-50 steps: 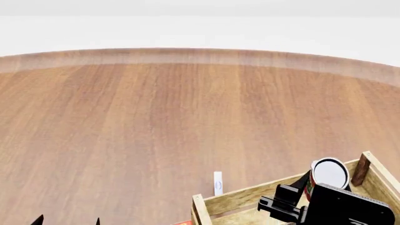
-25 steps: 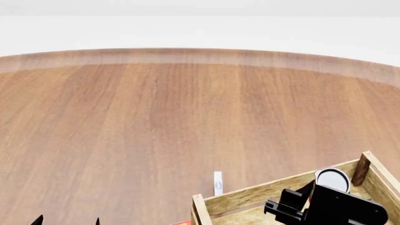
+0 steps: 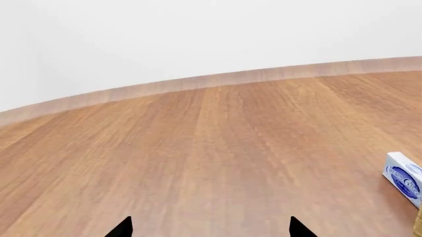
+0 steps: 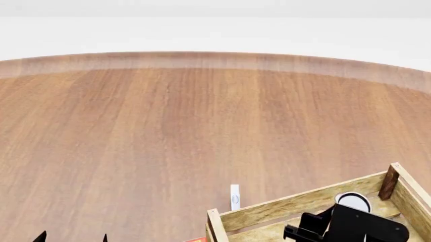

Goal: Pick up the tomato sauce, and put it in the wooden tray.

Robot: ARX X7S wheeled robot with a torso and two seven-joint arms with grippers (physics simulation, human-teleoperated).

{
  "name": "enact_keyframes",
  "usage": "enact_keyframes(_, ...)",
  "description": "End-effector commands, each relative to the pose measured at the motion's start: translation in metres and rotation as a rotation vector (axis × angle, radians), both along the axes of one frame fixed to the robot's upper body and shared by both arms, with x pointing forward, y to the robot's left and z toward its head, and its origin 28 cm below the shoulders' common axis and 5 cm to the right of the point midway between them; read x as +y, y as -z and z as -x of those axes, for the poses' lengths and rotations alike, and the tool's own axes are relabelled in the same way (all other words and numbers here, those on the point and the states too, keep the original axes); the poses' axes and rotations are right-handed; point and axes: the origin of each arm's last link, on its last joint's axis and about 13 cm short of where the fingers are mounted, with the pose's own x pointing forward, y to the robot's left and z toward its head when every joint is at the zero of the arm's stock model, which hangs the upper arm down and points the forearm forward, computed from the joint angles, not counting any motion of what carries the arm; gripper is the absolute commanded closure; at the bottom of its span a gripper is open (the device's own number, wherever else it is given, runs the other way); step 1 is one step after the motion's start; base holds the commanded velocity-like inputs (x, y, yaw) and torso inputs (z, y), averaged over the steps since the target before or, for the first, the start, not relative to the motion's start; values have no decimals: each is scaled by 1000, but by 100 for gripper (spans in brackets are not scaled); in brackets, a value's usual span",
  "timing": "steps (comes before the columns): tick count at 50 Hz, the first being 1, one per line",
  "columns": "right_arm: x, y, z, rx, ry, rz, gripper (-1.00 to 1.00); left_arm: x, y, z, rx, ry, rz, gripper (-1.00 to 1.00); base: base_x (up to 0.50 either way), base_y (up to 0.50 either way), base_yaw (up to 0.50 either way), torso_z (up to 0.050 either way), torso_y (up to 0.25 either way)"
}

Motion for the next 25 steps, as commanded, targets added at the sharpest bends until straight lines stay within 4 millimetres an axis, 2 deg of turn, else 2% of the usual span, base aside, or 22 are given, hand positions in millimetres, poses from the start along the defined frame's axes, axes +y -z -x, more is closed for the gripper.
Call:
enact_keyframes(1,-3,8,-5,37,-9,23,100,-1,-1,1,-39,17,47,-100,0,0,0,0,0)
enact_keyframes(25,-4,11,-6,64,-9,37,100,0,0,0,-39,17,47,-100,0,0,0,0,0)
